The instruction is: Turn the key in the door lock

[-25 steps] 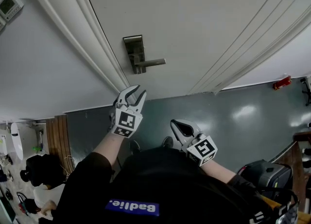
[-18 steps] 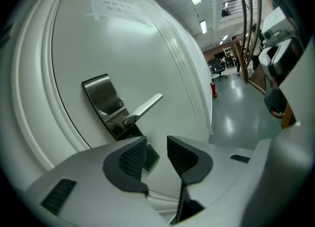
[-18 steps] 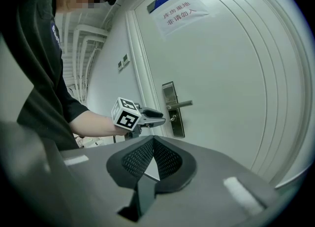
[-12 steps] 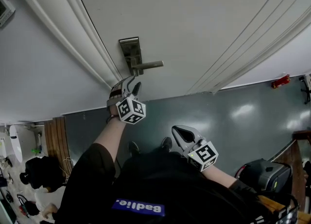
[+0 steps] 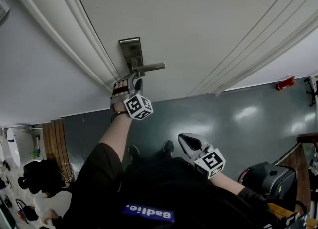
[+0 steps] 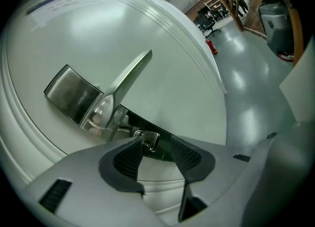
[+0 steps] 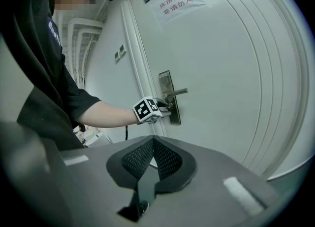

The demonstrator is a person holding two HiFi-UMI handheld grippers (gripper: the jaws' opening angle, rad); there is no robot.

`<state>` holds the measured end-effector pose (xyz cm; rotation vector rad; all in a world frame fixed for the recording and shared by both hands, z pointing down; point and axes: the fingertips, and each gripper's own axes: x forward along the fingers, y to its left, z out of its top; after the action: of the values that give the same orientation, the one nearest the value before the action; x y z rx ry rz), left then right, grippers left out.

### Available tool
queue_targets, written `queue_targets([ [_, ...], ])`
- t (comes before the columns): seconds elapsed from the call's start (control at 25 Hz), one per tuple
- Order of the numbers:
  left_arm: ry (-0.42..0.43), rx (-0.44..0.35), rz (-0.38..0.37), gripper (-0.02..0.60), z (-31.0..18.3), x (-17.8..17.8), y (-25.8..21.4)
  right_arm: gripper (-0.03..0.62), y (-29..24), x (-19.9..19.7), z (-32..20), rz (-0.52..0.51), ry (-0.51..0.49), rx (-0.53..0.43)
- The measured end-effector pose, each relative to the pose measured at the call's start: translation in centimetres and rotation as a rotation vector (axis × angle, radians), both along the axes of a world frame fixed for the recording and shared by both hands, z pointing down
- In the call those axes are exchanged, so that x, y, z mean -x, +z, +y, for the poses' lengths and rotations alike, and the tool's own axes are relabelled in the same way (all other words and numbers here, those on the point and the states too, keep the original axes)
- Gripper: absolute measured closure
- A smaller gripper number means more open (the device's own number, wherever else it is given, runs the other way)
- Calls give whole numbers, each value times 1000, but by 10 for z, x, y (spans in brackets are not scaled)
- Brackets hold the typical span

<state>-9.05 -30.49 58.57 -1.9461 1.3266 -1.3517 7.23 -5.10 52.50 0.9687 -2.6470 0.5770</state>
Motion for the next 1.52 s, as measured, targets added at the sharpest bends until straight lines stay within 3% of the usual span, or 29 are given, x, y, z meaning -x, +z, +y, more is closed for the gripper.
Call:
queue_targets([
  [0.28,-97,-88,42,422,-10,8,-4,592,7,-23,-1,48,45,1],
  [0.56,-144,-118,62,502,-16,8,-8,592,14,-39,-1,77,59,14],
  [0.68,-185,-100,148,517,-15,10,-9,592,15,-44,-2,76,59,18],
  [1.0,-319,-33,571,520,-14,14,-12,592,13,-54,-1,67,60,13],
  [1.28,-450,17,1114,531,-13,17,-9,592,11,-62,0,60,71,9],
  [1.44,-488,51,1402,538,-12,20,-9,592,9,-61,2,49,77,17],
  [1.52,-491,88,1581,540,-13,18,-7,592,9,-60,2,46,77,19],
])
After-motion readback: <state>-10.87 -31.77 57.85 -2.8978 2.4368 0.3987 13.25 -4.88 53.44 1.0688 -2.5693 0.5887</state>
